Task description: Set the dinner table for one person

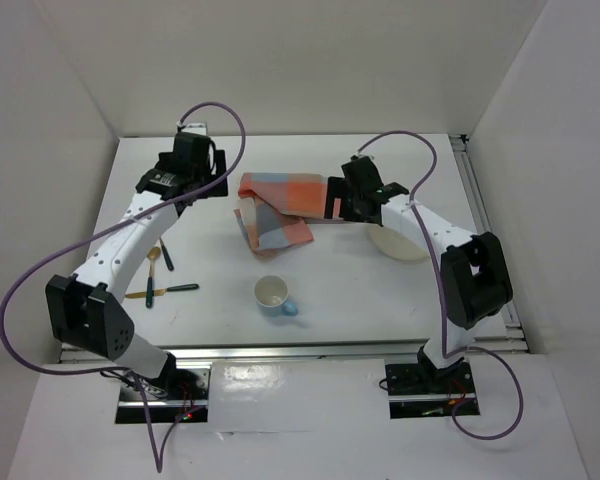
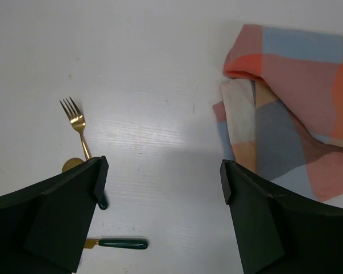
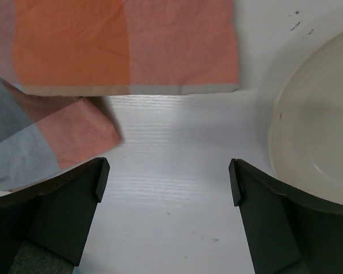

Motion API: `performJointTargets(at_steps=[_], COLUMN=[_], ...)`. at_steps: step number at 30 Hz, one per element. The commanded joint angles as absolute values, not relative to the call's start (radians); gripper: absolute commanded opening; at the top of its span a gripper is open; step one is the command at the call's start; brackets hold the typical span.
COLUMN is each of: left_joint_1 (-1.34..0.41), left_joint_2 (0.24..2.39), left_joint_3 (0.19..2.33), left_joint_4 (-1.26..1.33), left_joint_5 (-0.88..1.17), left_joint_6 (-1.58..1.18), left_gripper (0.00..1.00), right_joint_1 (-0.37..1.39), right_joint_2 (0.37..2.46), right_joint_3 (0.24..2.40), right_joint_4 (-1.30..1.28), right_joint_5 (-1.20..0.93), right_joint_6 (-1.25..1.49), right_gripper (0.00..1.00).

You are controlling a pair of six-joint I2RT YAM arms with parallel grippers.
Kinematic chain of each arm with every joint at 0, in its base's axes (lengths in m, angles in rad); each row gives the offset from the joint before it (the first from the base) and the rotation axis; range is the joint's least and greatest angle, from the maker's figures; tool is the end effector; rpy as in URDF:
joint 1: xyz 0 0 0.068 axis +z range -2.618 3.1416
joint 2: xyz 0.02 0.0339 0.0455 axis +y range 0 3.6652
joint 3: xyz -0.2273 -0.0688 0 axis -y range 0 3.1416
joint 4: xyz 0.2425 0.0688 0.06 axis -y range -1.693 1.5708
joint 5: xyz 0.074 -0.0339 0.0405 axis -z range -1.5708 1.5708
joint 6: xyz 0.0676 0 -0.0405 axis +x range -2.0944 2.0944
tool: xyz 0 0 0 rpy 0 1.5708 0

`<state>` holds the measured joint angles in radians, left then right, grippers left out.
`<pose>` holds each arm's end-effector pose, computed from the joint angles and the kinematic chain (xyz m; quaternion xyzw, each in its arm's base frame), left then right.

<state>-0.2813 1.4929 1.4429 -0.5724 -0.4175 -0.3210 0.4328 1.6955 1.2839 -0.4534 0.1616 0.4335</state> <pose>0.3514 -0.0730 0.3087 -0.1119 0.8683 0.0436 0.4813 0.3548 0.1519 0.1899 0.0282 0.9353 0.0759 0.3445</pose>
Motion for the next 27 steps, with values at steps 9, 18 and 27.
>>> performJointTargets(at_steps=[9, 18, 27], left_joint_1=[-0.279, -0.279, -0.279], left_joint_2=[1.528, 1.578, 1.823], left_joint_3=[1.459, 1.482, 1.643], left_joint_4=[-0.635, -0.657, -0.657], left_joint_5=[-0.393, -0.224, 0.031], left_joint_6=[-0.344, -0.411, -0.43], left_gripper=[1.0, 0.96, 0.85], right_joint_1=[0.46, 0.48, 0.489], right_joint_2=[1.623, 1.604, 1.799], right_joint_3=[1.148, 0.991, 1.091], right_joint_4=[-0.297, -0.055, 0.018], right_joint_5=[0.06, -0.215, -0.19], right_joint_6=[0.433, 0.39, 0.37], right_gripper=[1.0, 1.0, 0.86])
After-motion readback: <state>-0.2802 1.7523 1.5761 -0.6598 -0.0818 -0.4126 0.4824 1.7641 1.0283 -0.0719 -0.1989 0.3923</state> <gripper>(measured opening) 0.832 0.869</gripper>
